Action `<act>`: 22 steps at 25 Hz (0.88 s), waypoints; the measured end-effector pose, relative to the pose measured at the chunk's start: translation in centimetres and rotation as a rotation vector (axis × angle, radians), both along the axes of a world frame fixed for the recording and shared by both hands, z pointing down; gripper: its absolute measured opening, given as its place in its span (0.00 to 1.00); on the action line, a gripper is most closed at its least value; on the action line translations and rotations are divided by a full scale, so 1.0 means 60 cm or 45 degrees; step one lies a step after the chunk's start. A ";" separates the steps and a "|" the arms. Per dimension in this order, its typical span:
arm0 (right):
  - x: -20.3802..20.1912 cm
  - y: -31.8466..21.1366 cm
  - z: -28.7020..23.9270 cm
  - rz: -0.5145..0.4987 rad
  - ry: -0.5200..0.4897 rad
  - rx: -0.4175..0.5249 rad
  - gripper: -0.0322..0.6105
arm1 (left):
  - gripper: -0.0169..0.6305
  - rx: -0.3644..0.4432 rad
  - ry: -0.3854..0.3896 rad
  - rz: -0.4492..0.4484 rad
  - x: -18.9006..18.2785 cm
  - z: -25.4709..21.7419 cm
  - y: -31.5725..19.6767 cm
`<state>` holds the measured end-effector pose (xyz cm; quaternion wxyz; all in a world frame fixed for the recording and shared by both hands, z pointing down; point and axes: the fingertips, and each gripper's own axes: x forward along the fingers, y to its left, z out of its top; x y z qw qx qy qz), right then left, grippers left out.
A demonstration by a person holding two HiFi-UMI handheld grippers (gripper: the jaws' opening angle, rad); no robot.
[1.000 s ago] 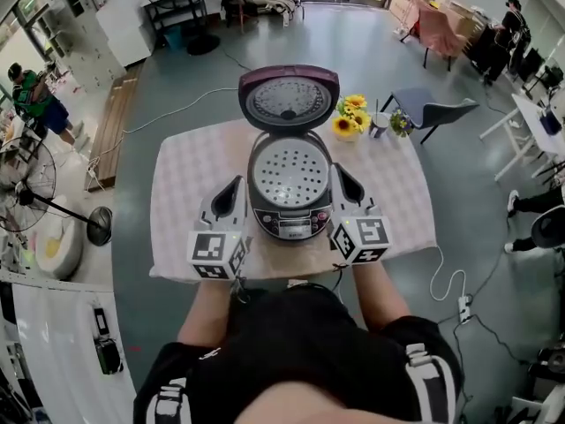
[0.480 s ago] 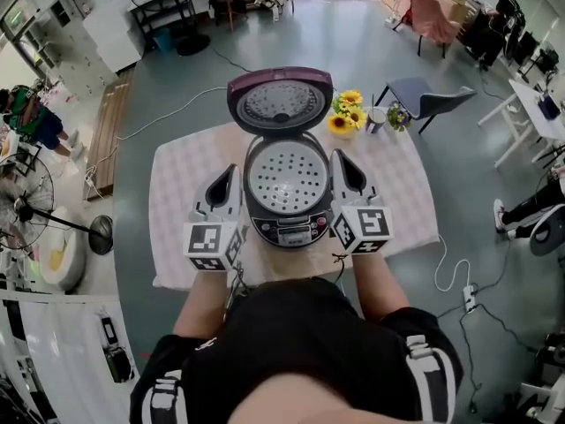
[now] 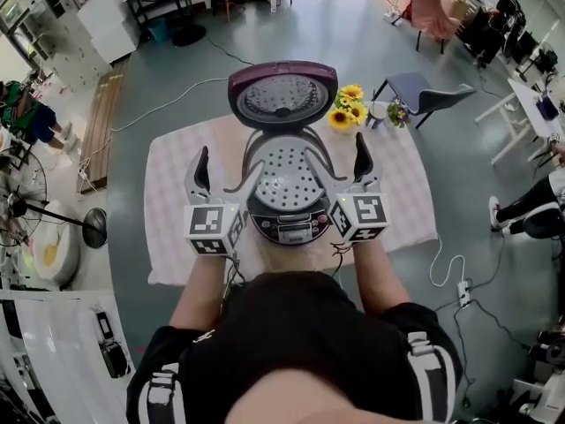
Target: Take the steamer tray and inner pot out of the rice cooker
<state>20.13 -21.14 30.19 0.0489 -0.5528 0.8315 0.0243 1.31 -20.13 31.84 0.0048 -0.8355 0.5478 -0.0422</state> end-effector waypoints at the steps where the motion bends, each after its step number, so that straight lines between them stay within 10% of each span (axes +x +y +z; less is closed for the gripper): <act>1: -0.001 -0.004 0.004 0.001 0.013 -0.012 0.76 | 0.76 -0.018 0.004 0.000 -0.002 0.004 -0.004; 22: 0.004 -0.096 0.217 -0.034 0.365 -0.645 0.76 | 0.76 -0.656 -0.018 -0.018 -0.014 0.184 -0.071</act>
